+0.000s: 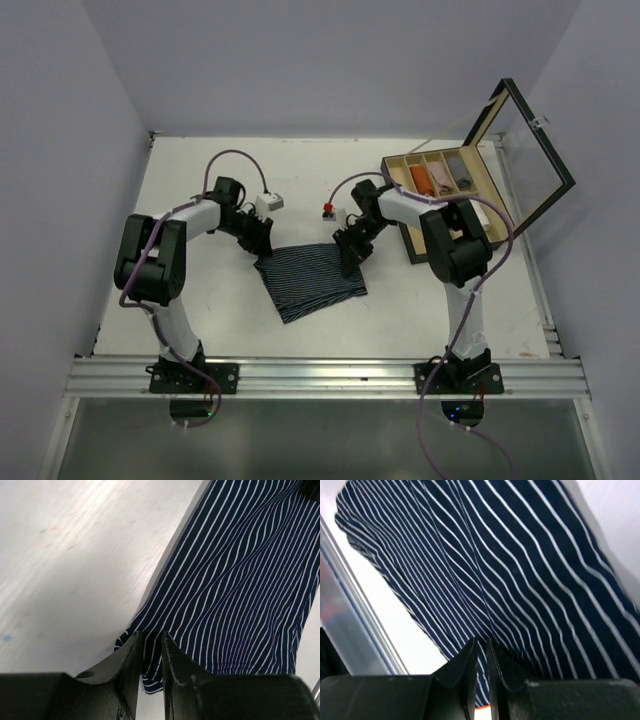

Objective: Roll the underwear

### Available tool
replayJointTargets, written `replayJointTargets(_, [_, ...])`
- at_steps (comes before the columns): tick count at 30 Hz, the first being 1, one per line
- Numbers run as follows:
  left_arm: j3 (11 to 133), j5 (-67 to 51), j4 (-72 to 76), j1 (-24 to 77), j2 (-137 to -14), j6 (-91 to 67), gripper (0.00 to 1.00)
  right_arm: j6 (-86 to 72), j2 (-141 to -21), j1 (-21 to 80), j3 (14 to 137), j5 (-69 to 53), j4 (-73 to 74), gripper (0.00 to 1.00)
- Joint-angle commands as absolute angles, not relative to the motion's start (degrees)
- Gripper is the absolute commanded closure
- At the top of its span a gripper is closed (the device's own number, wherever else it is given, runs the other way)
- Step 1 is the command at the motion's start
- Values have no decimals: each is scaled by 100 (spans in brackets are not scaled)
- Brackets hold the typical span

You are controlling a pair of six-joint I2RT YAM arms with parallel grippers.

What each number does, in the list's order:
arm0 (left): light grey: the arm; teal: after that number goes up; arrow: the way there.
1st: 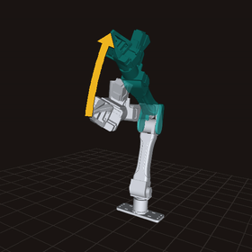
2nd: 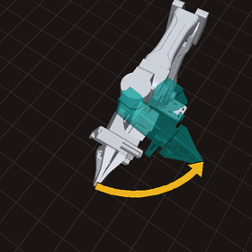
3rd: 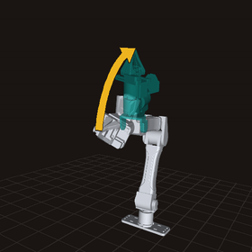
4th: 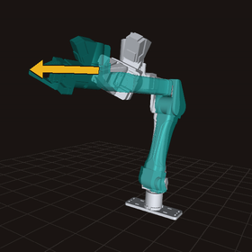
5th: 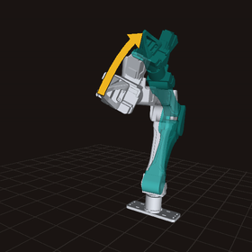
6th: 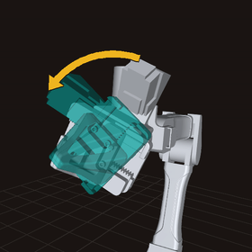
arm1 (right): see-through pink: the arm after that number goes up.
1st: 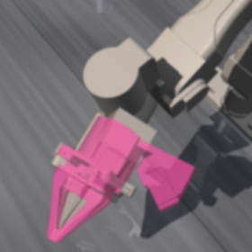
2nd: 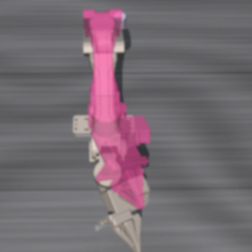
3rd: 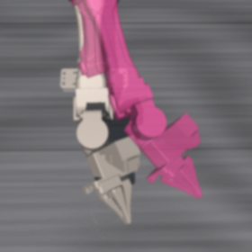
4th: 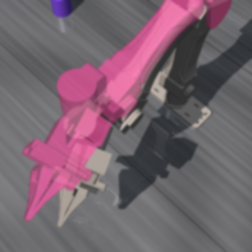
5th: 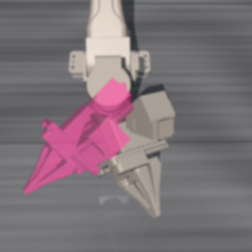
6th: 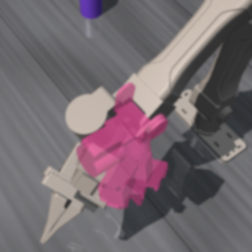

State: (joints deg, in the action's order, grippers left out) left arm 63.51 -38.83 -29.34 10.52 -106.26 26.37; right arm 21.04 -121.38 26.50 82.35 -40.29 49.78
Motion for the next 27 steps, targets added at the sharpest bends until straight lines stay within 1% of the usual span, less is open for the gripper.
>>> replayJointTargets(1, [6442,-3850,-3164,651,-10442,2733,75,1855,-12646,2654,9408,-3849,4482,83])
replayJointTargets(3, [6451,-3893,-3190,458,-10276,2760,74,1828,-12989,2663,9982,-4025,4701,83])
replayJointTargets(4, [6451,-3937,-3217,379,-10170,2786,72,1863,-13069,2663,10550,-4104,4824,82])
replayJointTargets(5, [6408,-3946,-3165,352,-10030,2804,70,1907,-13165,2654,10808,-4191,4964,81])
replayJointTargets(6, [6364,-3938,-3086,343,-9846,2786,68,1872,-13131,2628,11011,-4288,5149,79])
replayJointTargets(7, [6311,-3903,-2815,334,-9444,2751,64,1768,-13053,2602,11195,-4359,5159,78])
replayJointTargets(8, [6224,-3876,-2656,343,-9231,2699,62,1601,-12930,2558,11171,-4490,5020,78])
replayJointTargets(9, [6214,-3841,-2489,360,-9055,2559,61,1069,-12520,2436,11032,-4604,4810,78])
replayJointTargets(10, [6301,-3719,-2366,473,-8809,2566,59,454,-12011,2365,10500,-4840,4207,78])
replayJointTargets(11, [6380,-3631,-2399,588,-8746,2566,59,448,-12006,2277,10129,-4904,4201,78])
replayJointTargets(12, [6459,-3525,-2469,737,-8710,2706,59,-396,-11388,2102,9699,-4922,3375,78])
replayJointTargets(13, [6503,-3368,-2478,1095,-8666,2742,58,-813,-11130,2031,8798,-4809,2949,78])
replayJointTargets(15, [6478,-3008,-2260,1483,-8648,2507,58,-1639,-10672,1890,8072,-4546,2271,79])
replayJointTargets(16, [6486,-2841,-2154,1842,-8718,2453,58,-1844,-10374,1881,7529,-4344,2198,80])
replayJointTargets(17, [6521,-2865,-2127,1994,-8780,2417,58,-2037,-10284,1872,7332,-3741,2206,82])
replayJointTargets(18, [6504,-2848,-2040,2134,-8876,2321,58,-2317,-10214,1863,7156,-3527,2310,87])
replayJointTargets(19, [6504,-2665,-1848,2432,-8938,2294,58,-2433,-10126,1872,6867,-3368,2338,89])
replayJointTargets(21, [6583,-2419,-1741,2758,-9200,2303,59,-2714,-10090,1855,6593,-3322,2146,94])
replayJointTargets(23, [6784,-2356,-1600,3137,-9447,2189,60,-2882,-10002,1854,6267,-3278,1804,95])
replayJointTargets(27, [7303,-2347,-1626,3515,-10211,2030,64,-2892,-10160,1854,6266,-2973,1915,100])
